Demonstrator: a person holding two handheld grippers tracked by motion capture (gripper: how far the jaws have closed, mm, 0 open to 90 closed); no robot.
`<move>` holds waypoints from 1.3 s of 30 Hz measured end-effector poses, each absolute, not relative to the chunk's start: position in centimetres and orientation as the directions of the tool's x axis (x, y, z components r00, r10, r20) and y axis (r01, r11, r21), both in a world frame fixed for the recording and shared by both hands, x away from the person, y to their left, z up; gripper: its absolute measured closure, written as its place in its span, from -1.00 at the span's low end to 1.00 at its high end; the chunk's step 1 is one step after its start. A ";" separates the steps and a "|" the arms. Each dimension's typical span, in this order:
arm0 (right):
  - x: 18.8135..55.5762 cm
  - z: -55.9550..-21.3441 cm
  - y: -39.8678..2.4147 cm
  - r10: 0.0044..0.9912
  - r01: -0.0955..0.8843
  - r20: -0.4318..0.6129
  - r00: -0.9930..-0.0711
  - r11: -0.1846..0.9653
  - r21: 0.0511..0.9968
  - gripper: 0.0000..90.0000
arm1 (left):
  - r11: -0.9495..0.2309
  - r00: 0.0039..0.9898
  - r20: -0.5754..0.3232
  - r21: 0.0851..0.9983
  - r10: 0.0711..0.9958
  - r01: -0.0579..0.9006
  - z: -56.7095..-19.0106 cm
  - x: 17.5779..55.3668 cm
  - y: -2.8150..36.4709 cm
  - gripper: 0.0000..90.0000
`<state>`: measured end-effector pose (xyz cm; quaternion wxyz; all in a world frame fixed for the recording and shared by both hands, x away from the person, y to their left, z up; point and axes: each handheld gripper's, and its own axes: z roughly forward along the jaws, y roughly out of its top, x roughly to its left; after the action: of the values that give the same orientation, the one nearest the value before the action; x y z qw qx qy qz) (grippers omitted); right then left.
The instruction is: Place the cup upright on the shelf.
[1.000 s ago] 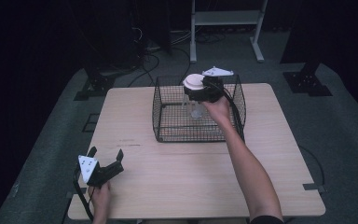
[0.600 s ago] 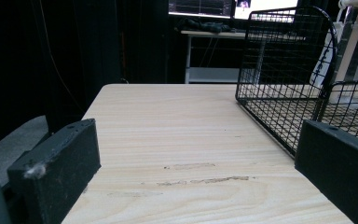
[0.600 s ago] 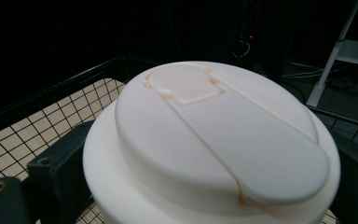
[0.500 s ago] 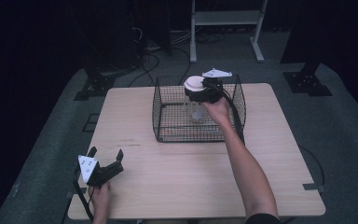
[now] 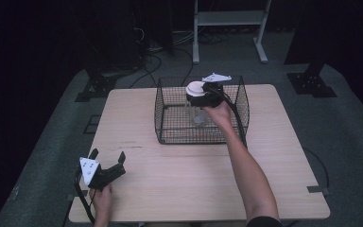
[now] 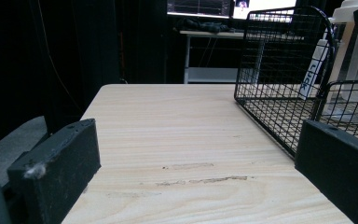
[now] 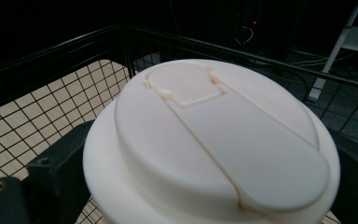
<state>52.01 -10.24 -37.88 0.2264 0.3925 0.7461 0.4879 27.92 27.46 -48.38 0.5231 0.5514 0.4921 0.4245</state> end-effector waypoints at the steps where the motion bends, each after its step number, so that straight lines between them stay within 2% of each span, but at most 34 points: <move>1: 51.9 -37.9 -10.3 0.806 0.365 0.044 -0.591 0.218 0.905 -0.90 | 0.032 0.155 -0.047 0.995 0.987 0.099 -48.4 27.9 27.4 -1.00; 39: 50.9 -37.9 -11.4 0.800 0.372 0.046 -0.599 0.227 0.900 -0.91 | 0.028 0.147 -0.042 0.995 0.988 0.097 -48.4 27.9 27.4 -1.00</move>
<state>50.93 -11.36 -37.88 0.2207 0.3898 0.7515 0.4844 27.94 27.43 -48.40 0.5202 0.5504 0.4931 0.4280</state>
